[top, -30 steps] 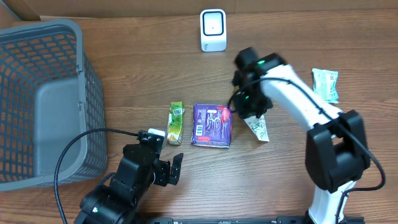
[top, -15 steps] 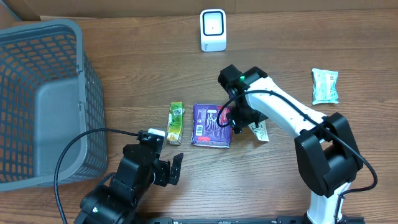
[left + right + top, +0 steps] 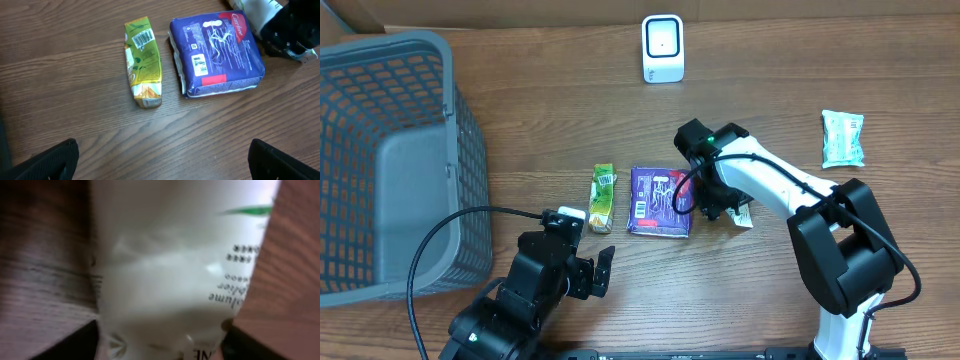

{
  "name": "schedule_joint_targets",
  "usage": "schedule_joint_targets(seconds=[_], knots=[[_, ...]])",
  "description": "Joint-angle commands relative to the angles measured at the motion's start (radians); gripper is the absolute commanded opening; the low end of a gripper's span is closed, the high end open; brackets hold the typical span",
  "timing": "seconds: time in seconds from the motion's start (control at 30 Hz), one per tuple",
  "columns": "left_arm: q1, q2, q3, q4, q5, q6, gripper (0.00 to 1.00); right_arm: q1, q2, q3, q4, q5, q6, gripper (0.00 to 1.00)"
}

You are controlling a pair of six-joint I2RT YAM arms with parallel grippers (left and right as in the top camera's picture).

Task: Scan the item barcode
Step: 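Hold the tube with the right gripper beside the purple pack's right edge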

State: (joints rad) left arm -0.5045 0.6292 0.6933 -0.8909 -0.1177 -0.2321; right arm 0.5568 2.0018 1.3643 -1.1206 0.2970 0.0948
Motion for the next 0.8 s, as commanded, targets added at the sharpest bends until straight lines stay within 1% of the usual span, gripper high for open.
schedule_joint_targets(seconds=[0.0,0.03,0.27,0.33,0.37,0.6,0.73,0.77], knots=[[-0.008,-0.003,-0.003,0.001,-0.013,0.016,1.00,-0.003,-0.025,-0.027,0.009,0.052,0.003,0.61],[-0.008,-0.003,-0.003,0.001,-0.013,0.016,0.99,-0.003,-0.025,-0.030,0.010,0.063,0.003,0.55],[-0.008,-0.003,-0.003,0.001,-0.013,0.016,1.00,-0.002,-0.025,-0.029,0.031,0.076,0.005,0.19],[-0.008,-0.003,-0.003,0.001,-0.013,0.016,1.00,-0.002,-0.025,-0.026,0.035,0.063,0.013,0.05],[-0.008,-0.003,-0.003,0.001,-0.013,0.016,1.00,-0.003,-0.025,-0.022,0.035,0.039,0.013,0.04],[-0.008,-0.003,-0.003,0.001,-0.013,0.016,0.99,-0.010,-0.051,0.041,0.011,-0.200,-0.014,0.04],[-0.008,-0.003,-0.003,0.001,-0.013,0.016,0.99,-0.068,-0.116,0.054,0.020,-0.430,-0.053,0.04],[-0.008,-0.003,-0.003,0.001,-0.013,0.016,1.00,-0.106,-0.134,0.054,0.029,-0.536,-0.073,0.04]])
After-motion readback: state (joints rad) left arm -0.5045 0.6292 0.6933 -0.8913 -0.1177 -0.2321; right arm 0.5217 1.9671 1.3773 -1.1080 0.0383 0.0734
